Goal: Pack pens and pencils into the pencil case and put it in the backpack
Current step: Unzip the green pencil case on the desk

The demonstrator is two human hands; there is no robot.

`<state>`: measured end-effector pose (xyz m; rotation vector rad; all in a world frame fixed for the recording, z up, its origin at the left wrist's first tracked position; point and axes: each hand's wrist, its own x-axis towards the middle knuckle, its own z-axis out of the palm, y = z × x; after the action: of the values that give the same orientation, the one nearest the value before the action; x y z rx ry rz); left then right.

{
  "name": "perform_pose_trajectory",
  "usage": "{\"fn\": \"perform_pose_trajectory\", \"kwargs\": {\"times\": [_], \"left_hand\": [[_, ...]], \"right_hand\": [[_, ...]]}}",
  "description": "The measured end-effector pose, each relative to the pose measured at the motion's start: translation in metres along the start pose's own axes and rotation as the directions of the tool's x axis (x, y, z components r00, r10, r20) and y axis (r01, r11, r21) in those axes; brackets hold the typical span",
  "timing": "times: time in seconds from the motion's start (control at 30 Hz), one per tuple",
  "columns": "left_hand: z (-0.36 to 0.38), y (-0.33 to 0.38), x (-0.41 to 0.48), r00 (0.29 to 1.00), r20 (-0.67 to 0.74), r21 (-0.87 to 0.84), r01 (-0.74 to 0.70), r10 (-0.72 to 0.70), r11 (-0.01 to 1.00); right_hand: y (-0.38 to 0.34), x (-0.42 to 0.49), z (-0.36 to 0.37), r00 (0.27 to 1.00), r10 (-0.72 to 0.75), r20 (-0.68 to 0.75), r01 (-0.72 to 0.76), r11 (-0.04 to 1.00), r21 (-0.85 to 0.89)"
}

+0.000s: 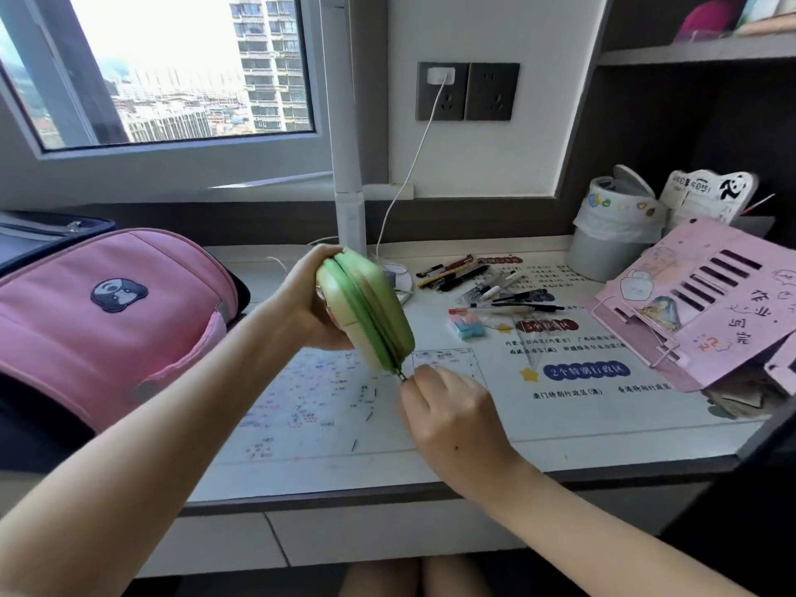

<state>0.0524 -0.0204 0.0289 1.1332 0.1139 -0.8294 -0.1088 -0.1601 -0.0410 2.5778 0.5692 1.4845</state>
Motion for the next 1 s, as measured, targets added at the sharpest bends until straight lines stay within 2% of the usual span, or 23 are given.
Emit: {"fn": "perform_pose_trajectory", "kwargs": {"times": [0.1, 0.17, 0.2, 0.27, 0.3, 0.33, 0.37, 0.4, 0.43, 0.47, 0.5, 0.53, 0.57, 0.63, 0.67, 0.7, 0.73, 0.87, 1.0], "left_hand": [[0.002, -0.018, 0.001, 0.985, 0.164, -0.051, 0.062, -0.053, 0.997], [0.004, -0.022, -0.004, 0.981, 0.192, -0.044, 0.043, -0.033, 0.998], [0.004, -0.022, -0.005, 0.988, 0.156, -0.014, 0.008, -0.006, 1.000], [0.004, -0.014, -0.009, 0.991, 0.062, 0.141, -0.125, 0.117, 0.982], [0.004, -0.010, -0.009, 0.976, 0.038, 0.306, -0.217, 0.216, 0.927], [0.004, -0.005, -0.009, 0.947, 0.045, 0.517, -0.295, 0.319, 0.803], [0.008, -0.003, -0.011, 0.920, 0.075, 0.718, -0.318, 0.385, 0.619], [0.013, -0.003, -0.012, 0.907, 0.134, 0.868, -0.301, 0.399, 0.395], [0.021, -0.005, -0.014, 0.904, 0.192, 0.957, -0.259, 0.382, 0.131], [0.027, -0.010, -0.010, 0.906, 0.244, 0.969, -0.210, 0.346, -0.134], [0.035, -0.017, -0.008, 0.909, 0.294, 0.919, -0.183, 0.296, -0.350], [0.042, -0.025, -0.002, 0.913, 0.326, 0.857, -0.176, 0.245, -0.484], [0.047, -0.032, 0.002, 0.920, 0.339, 0.814, -0.181, 0.198, -0.552], [0.050, -0.045, 0.013, 0.934, 0.334, 0.800, -0.212, 0.124, -0.561], [0.051, -0.050, 0.016, 0.939, 0.331, 0.804, -0.231, 0.090, -0.548], [0.051, -0.054, 0.018, 0.940, 0.335, 0.803, -0.251, 0.062, -0.540], [0.050, -0.058, 0.020, 0.937, 0.346, 0.799, -0.269, 0.044, -0.538], [0.045, -0.060, 0.016, 0.915, 0.403, 0.787, -0.330, 0.030, -0.522], [0.029, -0.057, 0.005, 0.904, 0.424, 0.759, -0.322, 0.054, -0.566]], "right_hand": [[0.009, -0.014, 0.013, 0.999, 0.045, -0.021, -0.046, 0.999, -0.028], [0.017, -0.023, 0.022, 0.995, 0.095, -0.024, -0.094, 0.994, 0.048], [0.020, -0.028, 0.024, 0.995, 0.096, 0.021, -0.097, 0.992, 0.081], [0.026, -0.040, 0.026, 0.977, 0.121, 0.173, -0.144, 0.982, 0.123], [0.031, -0.045, 0.024, 0.953, 0.184, 0.239, -0.224, 0.963, 0.152], [0.036, -0.046, 0.020, 0.916, 0.280, 0.287, -0.336, 0.927, 0.169], [0.041, -0.045, 0.017, 0.863, 0.391, 0.318, -0.458, 0.872, 0.172], [0.047, -0.041, 0.014, 0.795, 0.501, 0.341, -0.579, 0.796, 0.179], [0.053, -0.037, 0.013, 0.722, 0.585, 0.370, -0.678, 0.706, 0.206], [0.059, -0.033, 0.014, 0.649, 0.638, 0.415, -0.756, 0.603, 0.255], [0.065, -0.030, 0.016, 0.586, 0.658, 0.473, -0.810, 0.496, 0.314], [0.070, -0.026, 0.018, 0.541, 0.643, 0.542, -0.840, 0.384, 0.383], [0.074, -0.023, 0.020, 0.517, 0.596, 0.614, -0.851, 0.277, 0.447], [0.077, -0.023, 0.021, 0.495, 0.464, 0.735, -0.849, 0.081, 0.522], [0.078, -0.025, 0.021, 0.480, 0.404, 0.778, -0.856, 0.024, 0.516], [0.078, -0.029, 0.021, 0.471, 0.357, 0.807, -0.868, 0.021, 0.497], [0.079, -0.032, 0.020, 0.462, 0.325, 0.825, -0.882, 0.067, 0.467], [0.084, -0.039, 0.021, 0.501, 0.298, 0.812, -0.846, 0.365, 0.388], [0.086, -0.042, 0.024, 0.556, 0.323, 0.766, -0.763, 0.564, 0.316]]}}
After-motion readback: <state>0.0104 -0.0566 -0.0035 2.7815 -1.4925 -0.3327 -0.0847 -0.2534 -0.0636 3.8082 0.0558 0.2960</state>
